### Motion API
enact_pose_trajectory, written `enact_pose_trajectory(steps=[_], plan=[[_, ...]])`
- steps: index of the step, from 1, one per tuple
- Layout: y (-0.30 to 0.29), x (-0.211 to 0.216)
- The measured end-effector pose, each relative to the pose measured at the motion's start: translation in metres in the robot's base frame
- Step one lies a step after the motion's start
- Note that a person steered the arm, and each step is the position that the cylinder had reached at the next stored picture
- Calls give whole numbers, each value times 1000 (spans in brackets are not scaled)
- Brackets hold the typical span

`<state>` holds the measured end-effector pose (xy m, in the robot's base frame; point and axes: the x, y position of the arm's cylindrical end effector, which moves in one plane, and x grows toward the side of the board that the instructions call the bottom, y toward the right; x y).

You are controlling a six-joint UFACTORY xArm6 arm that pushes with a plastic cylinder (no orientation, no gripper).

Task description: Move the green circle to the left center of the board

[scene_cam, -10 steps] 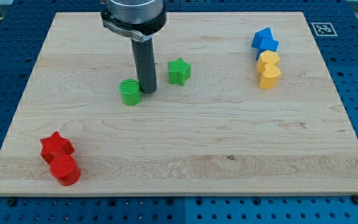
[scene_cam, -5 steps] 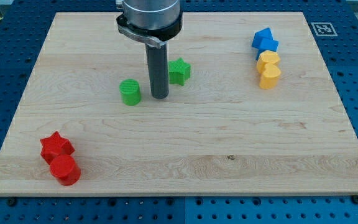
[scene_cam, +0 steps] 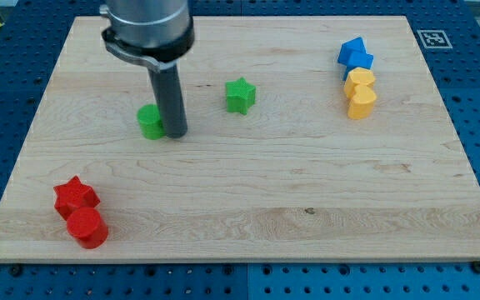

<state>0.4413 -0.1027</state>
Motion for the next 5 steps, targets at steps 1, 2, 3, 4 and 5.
enact_pose_trajectory(steps=[1, 2, 3, 4, 5], plan=[[-8, -11], [-34, -11], [-61, -11], [-75, -11], [-81, -11]])
